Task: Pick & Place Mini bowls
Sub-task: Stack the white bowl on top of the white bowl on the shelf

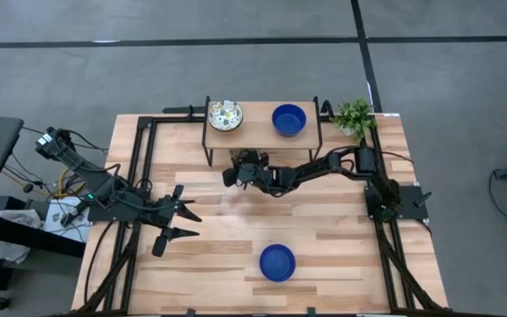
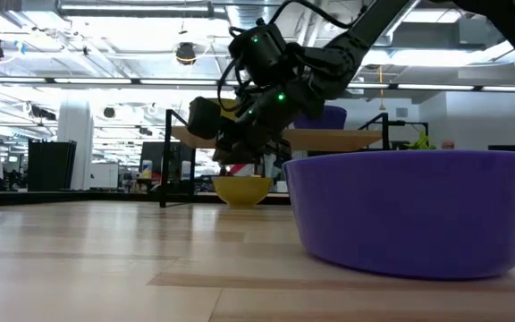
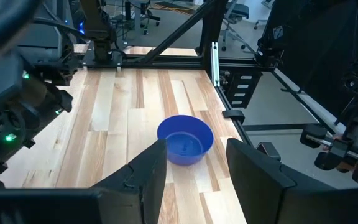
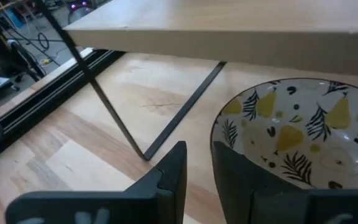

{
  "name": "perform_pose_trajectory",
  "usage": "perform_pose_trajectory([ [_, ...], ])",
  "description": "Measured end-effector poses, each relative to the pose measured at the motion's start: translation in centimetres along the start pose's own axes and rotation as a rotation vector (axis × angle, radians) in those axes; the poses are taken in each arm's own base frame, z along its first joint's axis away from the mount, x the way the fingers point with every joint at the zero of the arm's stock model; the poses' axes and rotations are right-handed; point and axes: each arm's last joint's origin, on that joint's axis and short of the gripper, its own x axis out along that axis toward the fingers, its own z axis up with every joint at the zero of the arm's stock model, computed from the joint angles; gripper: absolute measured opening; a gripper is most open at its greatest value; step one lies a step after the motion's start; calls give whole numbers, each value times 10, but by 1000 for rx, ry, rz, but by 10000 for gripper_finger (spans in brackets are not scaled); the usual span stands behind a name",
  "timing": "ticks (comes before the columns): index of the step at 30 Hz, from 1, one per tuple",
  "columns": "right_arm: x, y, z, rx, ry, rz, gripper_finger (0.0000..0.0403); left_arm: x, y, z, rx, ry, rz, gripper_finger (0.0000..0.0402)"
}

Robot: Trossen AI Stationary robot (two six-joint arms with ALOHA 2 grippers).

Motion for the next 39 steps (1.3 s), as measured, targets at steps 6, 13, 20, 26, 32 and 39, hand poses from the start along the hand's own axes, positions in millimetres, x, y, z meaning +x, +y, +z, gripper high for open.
perform_pose_trajectory([
  [6, 5, -6, 3, 0, 13, -10, 65, 0, 0, 0, 0, 0, 0, 166],
  [13, 7, -9, 2, -12, 43, -7, 65, 0, 0, 0, 0, 0, 0, 166],
  [20, 7, -12, -2, -3, 82, -21, 65, 0, 0, 0, 0, 0, 0, 166],
  [26, 7, -13, -4, -6, 129, -7, 65, 0, 0, 0, 0, 0, 0, 166],
  [32, 4, -12, -9, -25, 178, 13, 65, 0, 0, 0, 0, 0, -1, 166],
  [39, -2, -6, -14, -41, 192, 30, 65, 0, 0, 0, -2, -3, -1, 166],
])
